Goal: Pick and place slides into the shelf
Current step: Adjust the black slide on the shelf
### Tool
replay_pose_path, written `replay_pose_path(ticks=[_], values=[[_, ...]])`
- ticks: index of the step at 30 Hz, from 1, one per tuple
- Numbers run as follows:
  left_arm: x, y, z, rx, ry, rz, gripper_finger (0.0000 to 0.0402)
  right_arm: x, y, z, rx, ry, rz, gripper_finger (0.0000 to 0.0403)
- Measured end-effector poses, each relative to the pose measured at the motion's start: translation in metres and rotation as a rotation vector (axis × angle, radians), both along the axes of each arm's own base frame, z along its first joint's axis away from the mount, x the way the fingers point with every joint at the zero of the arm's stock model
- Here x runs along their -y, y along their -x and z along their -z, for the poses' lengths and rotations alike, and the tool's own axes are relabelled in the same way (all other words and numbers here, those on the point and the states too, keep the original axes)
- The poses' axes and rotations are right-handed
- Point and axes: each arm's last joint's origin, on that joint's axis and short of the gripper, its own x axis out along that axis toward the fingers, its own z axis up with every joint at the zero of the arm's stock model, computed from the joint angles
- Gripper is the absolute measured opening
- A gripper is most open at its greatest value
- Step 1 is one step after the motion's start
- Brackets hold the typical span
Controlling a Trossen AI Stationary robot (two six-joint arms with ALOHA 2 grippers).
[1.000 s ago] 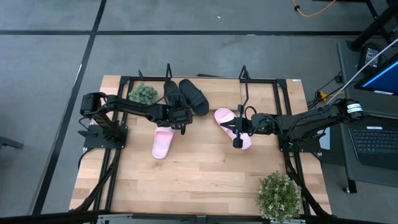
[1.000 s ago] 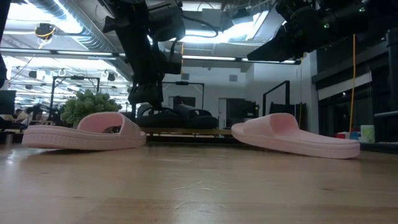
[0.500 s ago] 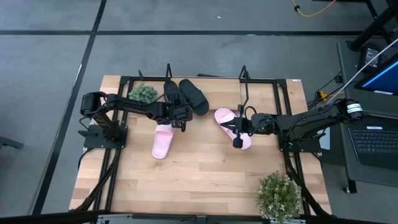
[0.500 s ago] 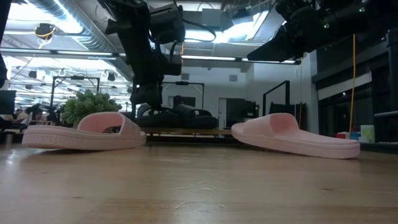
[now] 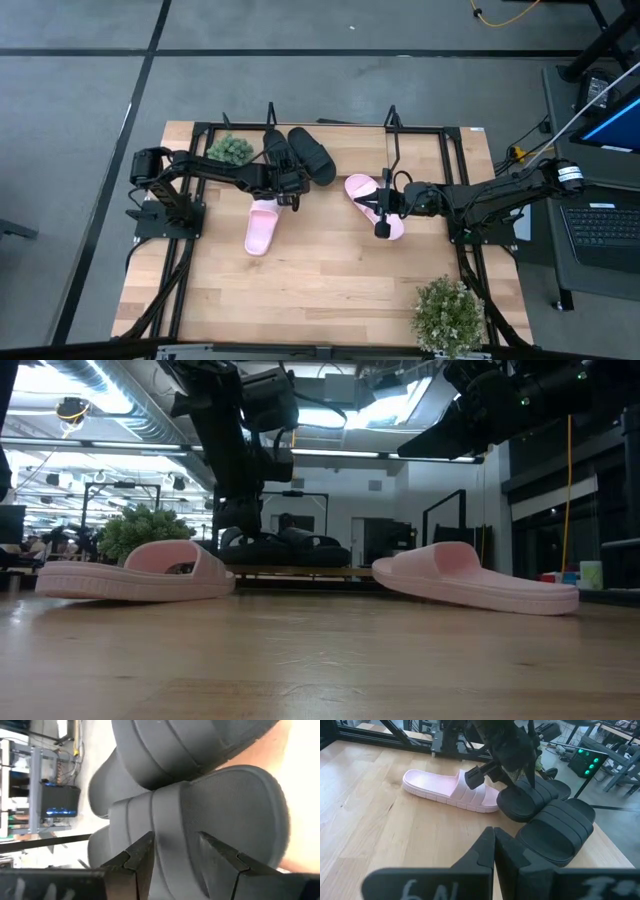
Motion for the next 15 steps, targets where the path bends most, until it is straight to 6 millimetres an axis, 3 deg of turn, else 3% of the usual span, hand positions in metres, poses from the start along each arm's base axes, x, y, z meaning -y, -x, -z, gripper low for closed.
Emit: replay_pose_path(ticks=[15], values=[[-0.005,-0.003,0.010,-0.016,-0.015,-0.030,0.0140,0.000,0.000,0.000,0.000,0.000,0.000,0.0010]])
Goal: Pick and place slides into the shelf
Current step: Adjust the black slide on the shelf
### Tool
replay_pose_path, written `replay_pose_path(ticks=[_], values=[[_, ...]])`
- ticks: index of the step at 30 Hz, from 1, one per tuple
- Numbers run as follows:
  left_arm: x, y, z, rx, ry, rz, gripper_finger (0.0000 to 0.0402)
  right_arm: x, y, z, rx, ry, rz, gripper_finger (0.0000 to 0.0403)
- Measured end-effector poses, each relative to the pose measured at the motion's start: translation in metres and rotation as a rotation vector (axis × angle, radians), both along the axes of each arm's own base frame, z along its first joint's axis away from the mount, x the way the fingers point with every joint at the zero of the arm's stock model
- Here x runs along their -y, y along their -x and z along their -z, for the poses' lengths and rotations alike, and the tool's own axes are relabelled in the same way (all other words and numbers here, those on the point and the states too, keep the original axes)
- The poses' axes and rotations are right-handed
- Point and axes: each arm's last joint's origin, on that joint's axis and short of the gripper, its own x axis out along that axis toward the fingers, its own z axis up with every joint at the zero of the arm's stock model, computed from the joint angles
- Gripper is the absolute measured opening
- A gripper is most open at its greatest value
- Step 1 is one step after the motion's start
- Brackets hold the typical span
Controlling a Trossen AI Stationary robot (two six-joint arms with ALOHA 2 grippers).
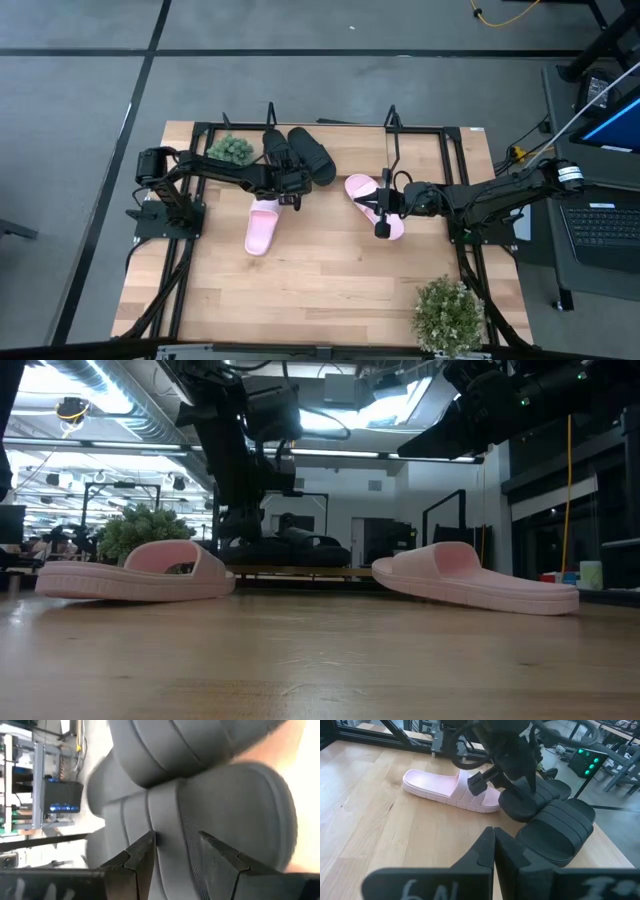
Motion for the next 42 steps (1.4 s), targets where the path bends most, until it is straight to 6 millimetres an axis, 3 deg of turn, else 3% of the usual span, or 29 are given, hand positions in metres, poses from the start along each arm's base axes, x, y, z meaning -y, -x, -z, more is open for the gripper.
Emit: replay_pose_path(ticks=[9,16,20,26,34,42], values=[[-0.004,0.002,0.001,-0.039,-0.151,-0.069,0.0140,0.000,0.000,0.000,-0.002,0.000,0.000,0.0010],[-0.005,0.001,0.001,-0.036,-0.146,-0.069,0.0138,0.000,0.000,0.000,-0.003,0.000,0.000,0.0010],[-0.005,0.001,0.001,-0.036,-0.143,-0.067,0.0108,0.000,0.000,0.000,-0.002,0.000,0.000,0.0010],[-0.004,0.001,0.002,-0.029,-0.109,-0.053,0.0012,0.000,0.000,0.000,-0.002,0.000,0.000,0.0010],[-0.002,0.000,0.002,-0.051,-0.105,-0.022,0.0004,0.000,0.000,0.000,-0.002,0.000,0.000,0.0010],[0.012,-0.005,0.001,-0.069,-0.092,0.081,0.0002,0.000,0.000,0.000,-0.002,0.000,0.000,0.0010]])
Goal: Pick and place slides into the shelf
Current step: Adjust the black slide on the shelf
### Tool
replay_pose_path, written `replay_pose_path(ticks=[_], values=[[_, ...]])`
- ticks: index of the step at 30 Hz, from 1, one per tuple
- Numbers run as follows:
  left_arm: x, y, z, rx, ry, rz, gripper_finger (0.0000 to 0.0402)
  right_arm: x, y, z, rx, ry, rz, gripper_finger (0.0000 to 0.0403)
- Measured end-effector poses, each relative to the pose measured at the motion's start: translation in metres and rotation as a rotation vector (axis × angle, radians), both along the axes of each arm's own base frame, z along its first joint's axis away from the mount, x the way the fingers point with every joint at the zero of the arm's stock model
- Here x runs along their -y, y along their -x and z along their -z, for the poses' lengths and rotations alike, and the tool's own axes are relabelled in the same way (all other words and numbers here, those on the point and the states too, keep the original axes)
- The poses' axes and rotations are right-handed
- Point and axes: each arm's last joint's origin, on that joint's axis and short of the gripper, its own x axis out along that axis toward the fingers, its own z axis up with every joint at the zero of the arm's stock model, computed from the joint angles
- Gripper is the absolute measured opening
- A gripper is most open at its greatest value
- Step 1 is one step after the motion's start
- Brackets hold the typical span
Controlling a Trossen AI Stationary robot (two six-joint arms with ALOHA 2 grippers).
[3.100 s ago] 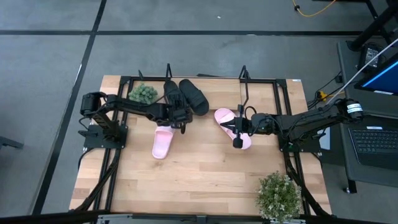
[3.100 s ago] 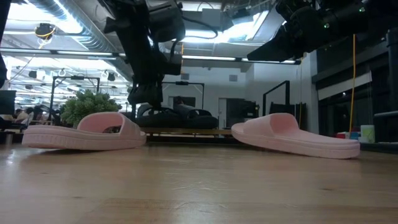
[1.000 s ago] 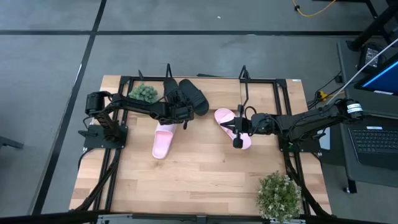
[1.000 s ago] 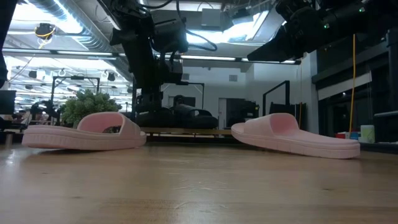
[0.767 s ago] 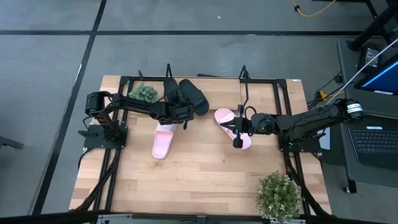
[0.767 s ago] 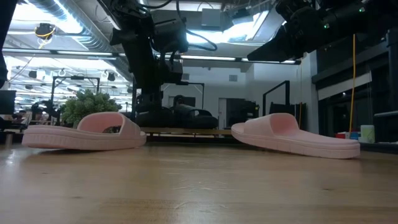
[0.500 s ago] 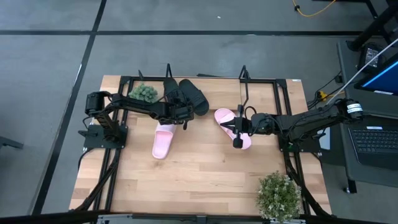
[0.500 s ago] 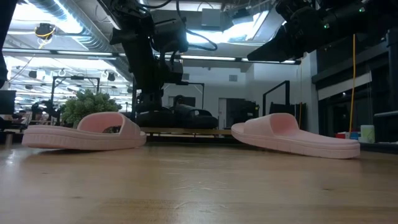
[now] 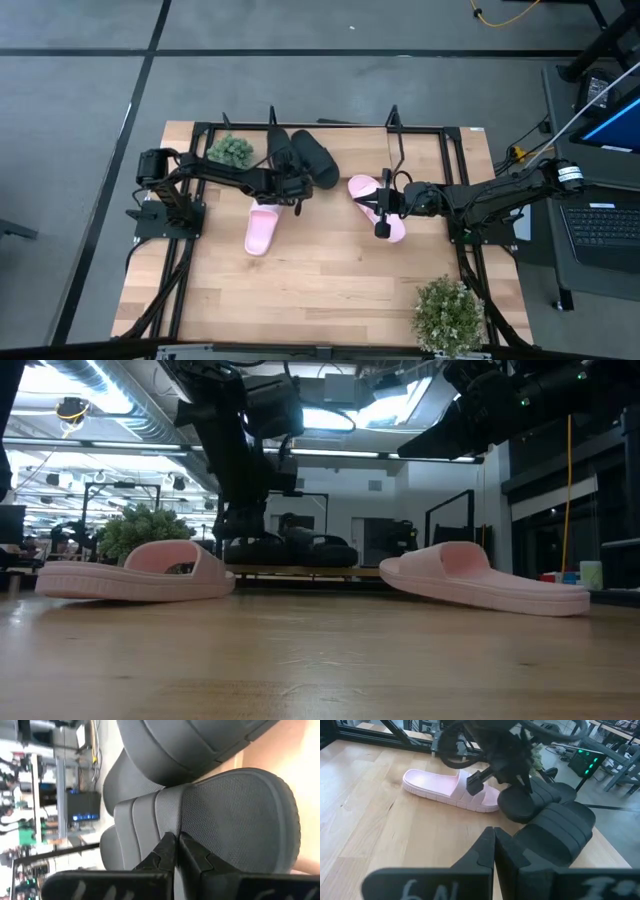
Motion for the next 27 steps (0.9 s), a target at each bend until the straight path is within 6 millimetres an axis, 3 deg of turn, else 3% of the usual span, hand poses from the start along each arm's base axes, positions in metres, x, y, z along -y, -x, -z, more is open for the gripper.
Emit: replay_pose_path(ticks=[8,27], values=[[0.012,-0.006,-0.002,-0.009,-0.019,0.093,0.0001,0.000,0.000,0.000,0.000,0.000,0.000,0.0010],[0.002,-0.013,-0.006,-0.010,-0.041,0.169,0.0000,0.000,0.000,0.000,0.003,-0.014,0.004,0.0010]])
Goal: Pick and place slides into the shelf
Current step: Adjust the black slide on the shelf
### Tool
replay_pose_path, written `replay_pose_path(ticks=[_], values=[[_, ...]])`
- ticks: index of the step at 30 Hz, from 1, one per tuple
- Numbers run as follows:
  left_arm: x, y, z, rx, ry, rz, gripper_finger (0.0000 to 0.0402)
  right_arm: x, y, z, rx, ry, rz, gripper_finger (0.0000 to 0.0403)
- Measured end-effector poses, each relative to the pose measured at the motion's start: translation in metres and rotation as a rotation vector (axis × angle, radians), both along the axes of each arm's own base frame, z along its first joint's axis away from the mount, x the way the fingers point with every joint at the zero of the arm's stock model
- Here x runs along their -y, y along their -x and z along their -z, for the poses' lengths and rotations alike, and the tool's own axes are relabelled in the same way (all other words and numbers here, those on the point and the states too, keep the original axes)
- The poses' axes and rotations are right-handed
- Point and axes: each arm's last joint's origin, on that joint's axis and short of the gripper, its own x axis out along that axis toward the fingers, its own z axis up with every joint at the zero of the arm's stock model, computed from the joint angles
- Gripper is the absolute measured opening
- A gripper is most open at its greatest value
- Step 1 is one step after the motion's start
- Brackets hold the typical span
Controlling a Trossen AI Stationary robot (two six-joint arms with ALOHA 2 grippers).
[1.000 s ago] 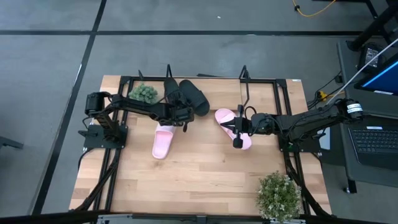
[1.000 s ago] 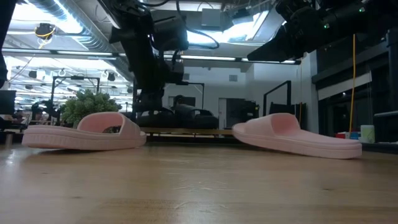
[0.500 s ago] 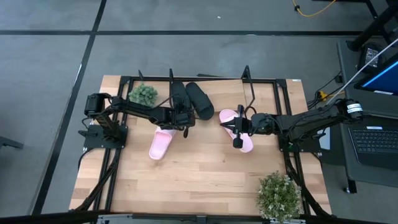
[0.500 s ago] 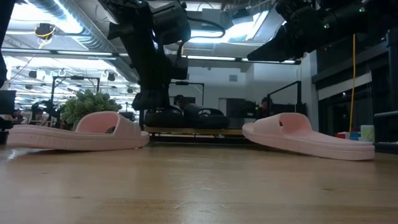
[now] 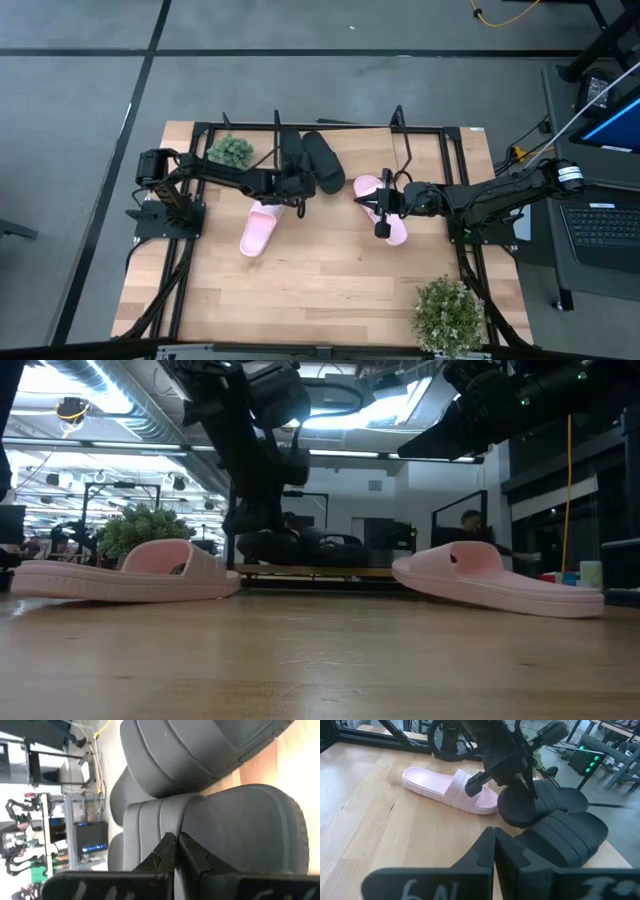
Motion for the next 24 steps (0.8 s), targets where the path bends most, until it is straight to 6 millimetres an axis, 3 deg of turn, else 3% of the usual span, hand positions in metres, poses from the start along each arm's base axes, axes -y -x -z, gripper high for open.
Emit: replay_pose_path(ticks=[14,24], values=[[-0.010,-0.001,0.000,0.042,0.068,0.002,0.0001,0.000,0.000,0.000,-0.005,-0.001,0.001,0.0010],[-0.021,0.004,0.003,0.049,0.120,-0.062,0.0056,0.000,0.000,0.000,-0.004,-0.007,0.003,0.0010]])
